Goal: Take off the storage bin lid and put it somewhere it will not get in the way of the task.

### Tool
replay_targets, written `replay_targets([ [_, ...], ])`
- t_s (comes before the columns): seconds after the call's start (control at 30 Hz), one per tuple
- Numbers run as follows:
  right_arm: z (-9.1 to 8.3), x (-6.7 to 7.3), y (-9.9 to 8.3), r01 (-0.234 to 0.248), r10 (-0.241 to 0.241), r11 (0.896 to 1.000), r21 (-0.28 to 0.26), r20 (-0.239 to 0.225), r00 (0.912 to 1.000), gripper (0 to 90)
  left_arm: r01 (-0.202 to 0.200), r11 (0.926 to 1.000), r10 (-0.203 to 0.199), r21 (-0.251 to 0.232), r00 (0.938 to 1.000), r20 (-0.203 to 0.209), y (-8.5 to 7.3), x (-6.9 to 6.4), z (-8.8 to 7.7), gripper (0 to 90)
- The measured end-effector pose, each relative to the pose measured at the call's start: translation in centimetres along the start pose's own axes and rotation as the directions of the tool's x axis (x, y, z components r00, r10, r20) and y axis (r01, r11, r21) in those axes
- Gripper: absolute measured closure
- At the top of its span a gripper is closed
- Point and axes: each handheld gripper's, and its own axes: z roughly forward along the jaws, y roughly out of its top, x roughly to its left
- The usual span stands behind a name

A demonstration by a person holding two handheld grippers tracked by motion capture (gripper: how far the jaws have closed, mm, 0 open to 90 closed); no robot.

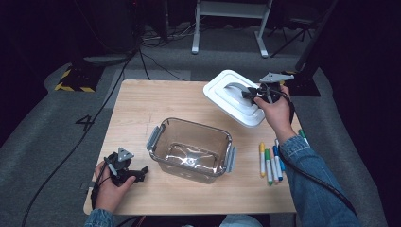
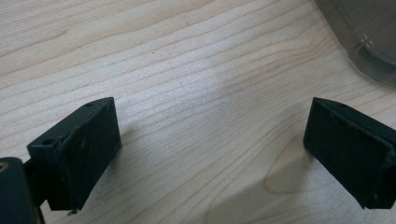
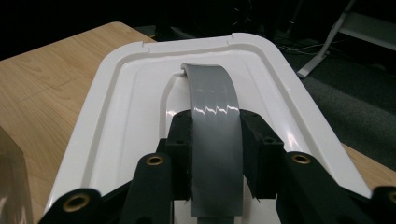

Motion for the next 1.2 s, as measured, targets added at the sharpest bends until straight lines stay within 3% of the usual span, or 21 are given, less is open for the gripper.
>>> replay_targets([
  [0.47,2.8,-0.6,-3.9,-0.043,0.044,0.997,0.068,-0.003,0.9990,67.0,0.002,1.0000,-0.002,-0.003,1.0000,-0.002,0.0,0.0,0.1,4.2],
  [0.83,5.3,-0.1,-7.2,-0.073,0.076,0.992,0.107,-0.022,0.9969,67.0,0.001,1.0000,-0.001,-0.002,1.0000,-0.003,0.0,0.0,0.1,4.3],
  [1.2,6.4,0.3,-9.6,-0.083,0.088,0.988,0.127,-0.037,0.9954,66.9,0.002,1.0000,-0.002,-0.002,1.0000,-0.003,0.0,0.0,0.1,4.2],
])
